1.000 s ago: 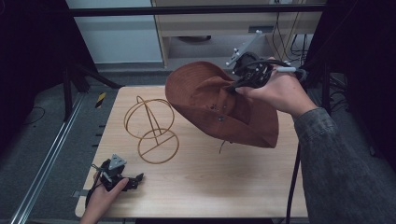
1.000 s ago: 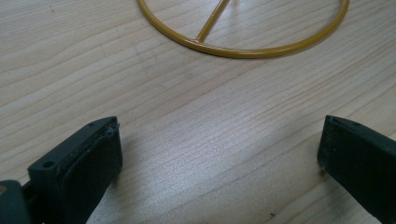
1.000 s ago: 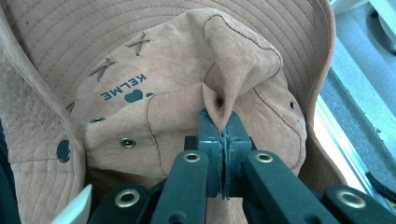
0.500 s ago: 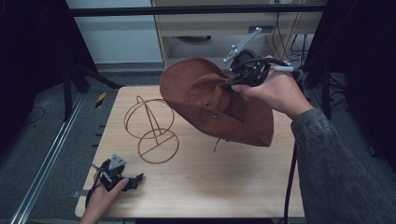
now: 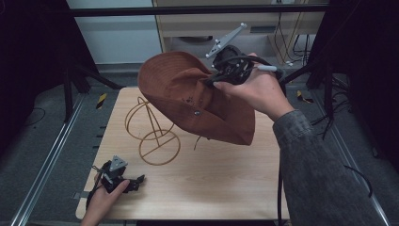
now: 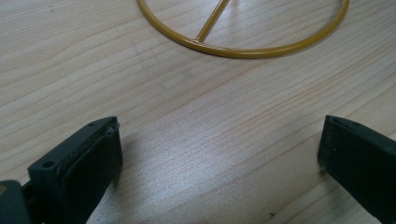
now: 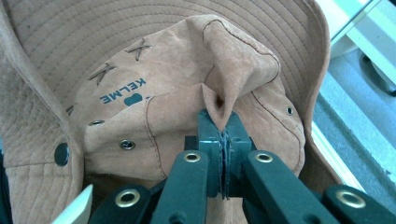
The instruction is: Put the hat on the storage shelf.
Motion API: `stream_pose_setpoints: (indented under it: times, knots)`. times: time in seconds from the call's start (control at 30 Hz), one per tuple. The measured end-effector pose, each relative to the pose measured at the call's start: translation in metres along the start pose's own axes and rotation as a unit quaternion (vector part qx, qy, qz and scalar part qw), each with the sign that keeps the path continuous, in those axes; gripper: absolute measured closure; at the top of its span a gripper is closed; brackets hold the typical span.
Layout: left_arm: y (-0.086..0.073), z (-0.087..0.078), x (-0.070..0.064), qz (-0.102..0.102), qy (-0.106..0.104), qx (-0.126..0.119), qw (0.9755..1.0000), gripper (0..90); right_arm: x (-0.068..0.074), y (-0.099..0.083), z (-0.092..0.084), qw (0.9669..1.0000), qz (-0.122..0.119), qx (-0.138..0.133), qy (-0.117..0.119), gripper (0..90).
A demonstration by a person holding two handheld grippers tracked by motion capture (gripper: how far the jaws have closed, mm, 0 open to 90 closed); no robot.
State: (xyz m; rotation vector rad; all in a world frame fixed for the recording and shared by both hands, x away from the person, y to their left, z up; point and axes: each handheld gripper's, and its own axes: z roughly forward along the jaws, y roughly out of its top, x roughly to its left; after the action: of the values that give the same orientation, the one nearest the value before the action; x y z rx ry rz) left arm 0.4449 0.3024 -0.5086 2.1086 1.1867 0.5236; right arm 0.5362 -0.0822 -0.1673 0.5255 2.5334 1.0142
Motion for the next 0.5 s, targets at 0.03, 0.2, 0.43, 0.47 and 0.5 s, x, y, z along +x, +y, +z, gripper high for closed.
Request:
stream_pose_setpoints:
  times: [0.03,0.2,0.43,0.47,0.5]
  knots:
    - [0.000,0.000,0.000,-0.002,0.000,-0.002,1.0000,0.0,0.001,0.003,0.001,1.0000,0.000,-0.003,-0.001,88.9]
    - [0.000,0.000,0.000,-0.002,0.000,-0.002,1.0000,0.0,0.004,0.016,0.002,0.9999,-0.003,-0.015,-0.003,88.9]
    - [0.000,0.000,0.000,-0.002,0.000,-0.002,1.0000,0.0,0.007,0.028,0.008,0.9996,-0.006,-0.026,-0.010,89.2]
    - [0.000,0.000,0.000,0.000,0.000,0.000,1.0000,0.0,0.007,0.030,0.009,0.9995,-0.006,-0.027,-0.012,89.2]
    - [0.000,0.000,0.000,0.000,0.000,0.000,1.0000,0.0,0.007,0.032,0.011,0.9995,-0.008,-0.028,-0.011,89.3]
